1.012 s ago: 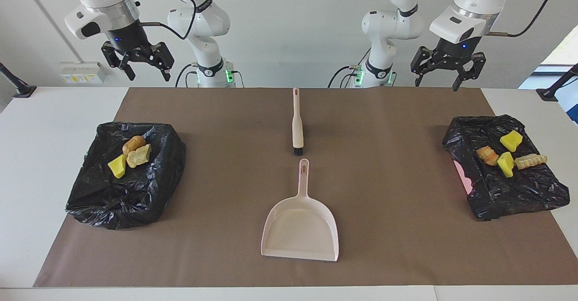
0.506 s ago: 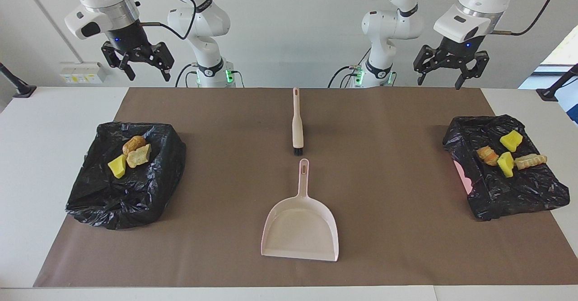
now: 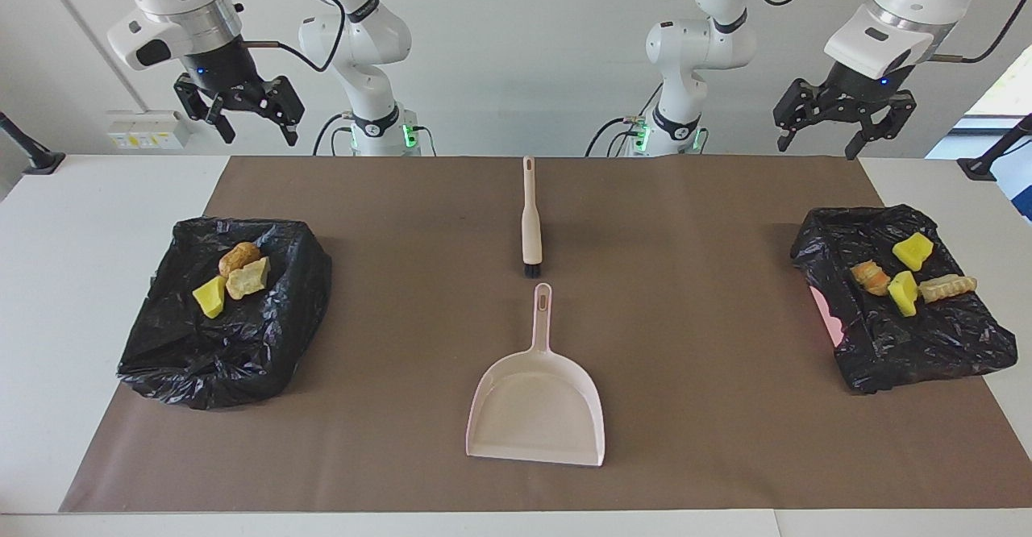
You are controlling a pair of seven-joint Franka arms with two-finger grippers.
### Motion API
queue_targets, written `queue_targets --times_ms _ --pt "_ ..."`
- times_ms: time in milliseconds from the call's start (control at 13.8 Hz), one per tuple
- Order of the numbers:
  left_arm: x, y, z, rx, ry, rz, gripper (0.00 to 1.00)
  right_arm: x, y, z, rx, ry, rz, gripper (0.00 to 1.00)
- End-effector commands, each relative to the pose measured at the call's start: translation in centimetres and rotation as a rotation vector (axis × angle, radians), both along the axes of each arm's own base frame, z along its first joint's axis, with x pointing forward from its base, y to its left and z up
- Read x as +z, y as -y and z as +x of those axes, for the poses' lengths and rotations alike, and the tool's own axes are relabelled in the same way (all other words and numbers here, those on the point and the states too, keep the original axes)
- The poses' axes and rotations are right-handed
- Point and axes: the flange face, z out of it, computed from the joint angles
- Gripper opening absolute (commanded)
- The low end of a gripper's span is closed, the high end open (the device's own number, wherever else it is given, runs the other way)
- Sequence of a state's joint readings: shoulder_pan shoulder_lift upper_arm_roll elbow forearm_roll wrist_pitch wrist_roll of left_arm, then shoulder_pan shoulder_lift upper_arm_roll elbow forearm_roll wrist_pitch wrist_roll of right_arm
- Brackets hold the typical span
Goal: Sweep and dump trash in bin
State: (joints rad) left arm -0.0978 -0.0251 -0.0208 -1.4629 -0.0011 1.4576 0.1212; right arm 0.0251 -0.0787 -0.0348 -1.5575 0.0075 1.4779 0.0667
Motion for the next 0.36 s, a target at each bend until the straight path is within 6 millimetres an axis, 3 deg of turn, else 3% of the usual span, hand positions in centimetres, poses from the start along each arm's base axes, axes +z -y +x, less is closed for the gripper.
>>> queue_targets --times_ms 0,289 --pt "-0.11 -0.29 -0.81 -0.006 0.023 -0.018 1.0 0.16 0.13 -0.11 -0.012 0.008 0.002 1.0" --pt "-0.03 -0.27 -0.75 -0.004 0.026 -0.02 1.0 0.16 0.13 -0.11 -0.012 0.008 0.002 1.0"
